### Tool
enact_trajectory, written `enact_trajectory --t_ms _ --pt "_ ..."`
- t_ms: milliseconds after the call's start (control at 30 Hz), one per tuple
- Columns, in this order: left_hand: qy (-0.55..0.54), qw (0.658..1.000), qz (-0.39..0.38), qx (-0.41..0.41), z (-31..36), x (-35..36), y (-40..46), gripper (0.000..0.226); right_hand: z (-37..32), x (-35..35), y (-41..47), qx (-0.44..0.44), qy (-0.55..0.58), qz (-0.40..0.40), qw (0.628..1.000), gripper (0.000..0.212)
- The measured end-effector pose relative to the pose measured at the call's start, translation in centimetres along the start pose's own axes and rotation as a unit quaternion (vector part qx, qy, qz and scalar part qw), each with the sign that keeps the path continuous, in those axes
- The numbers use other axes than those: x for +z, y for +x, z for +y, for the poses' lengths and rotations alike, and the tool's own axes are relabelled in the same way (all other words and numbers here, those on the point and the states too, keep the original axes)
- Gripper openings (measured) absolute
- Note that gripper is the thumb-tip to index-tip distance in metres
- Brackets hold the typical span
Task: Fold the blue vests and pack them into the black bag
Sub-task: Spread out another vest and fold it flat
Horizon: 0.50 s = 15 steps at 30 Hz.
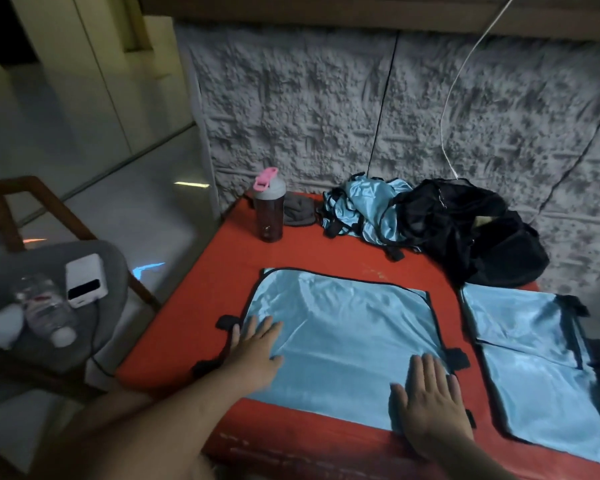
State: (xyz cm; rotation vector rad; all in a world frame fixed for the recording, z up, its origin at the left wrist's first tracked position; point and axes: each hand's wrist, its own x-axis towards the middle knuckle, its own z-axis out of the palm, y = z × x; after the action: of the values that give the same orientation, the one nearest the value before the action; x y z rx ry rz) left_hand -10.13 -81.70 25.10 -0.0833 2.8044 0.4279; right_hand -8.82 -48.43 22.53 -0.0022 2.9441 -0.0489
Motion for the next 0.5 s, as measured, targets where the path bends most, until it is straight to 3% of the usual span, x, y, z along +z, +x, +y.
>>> enact_trajectory --t_ms 100,167,233,300,400,500 --pt "-0.002 0.99 0.143 -0.007 -1.0 -0.7 -2.0 0.067 -1.5 -1.3 1.3 -0.032 -0.012 0.074 0.997 0.069" --pt "0.017 0.977 0.198 -0.075 -1.8 -1.7 -3.1 0.052 -4.4 -3.0 2.0 -0.071 0.026 0.132 0.988 0.051" --pt "0.021 0.974 0.15 -0.166 -2.6 -3.1 -3.5 0.045 -8.8 -5.7 2.5 -0.088 0.093 0.137 0.982 0.032" --pt "0.015 0.974 0.066 -0.216 -3.5 -4.0 -3.3 0.048 -13.8 -7.7 3.7 -0.098 0.154 0.102 0.978 0.027" --pt "0.005 0.977 -0.004 -0.212 -3.9 -4.8 -2.8 0.04 -20.5 -8.7 6.4 -0.111 0.199 0.063 0.972 0.026" --pt "-0.021 0.978 -0.025 -0.206 -4.0 -4.6 -1.7 0.036 -26.0 -8.4 9.1 -0.117 0.242 0.006 0.963 0.017"
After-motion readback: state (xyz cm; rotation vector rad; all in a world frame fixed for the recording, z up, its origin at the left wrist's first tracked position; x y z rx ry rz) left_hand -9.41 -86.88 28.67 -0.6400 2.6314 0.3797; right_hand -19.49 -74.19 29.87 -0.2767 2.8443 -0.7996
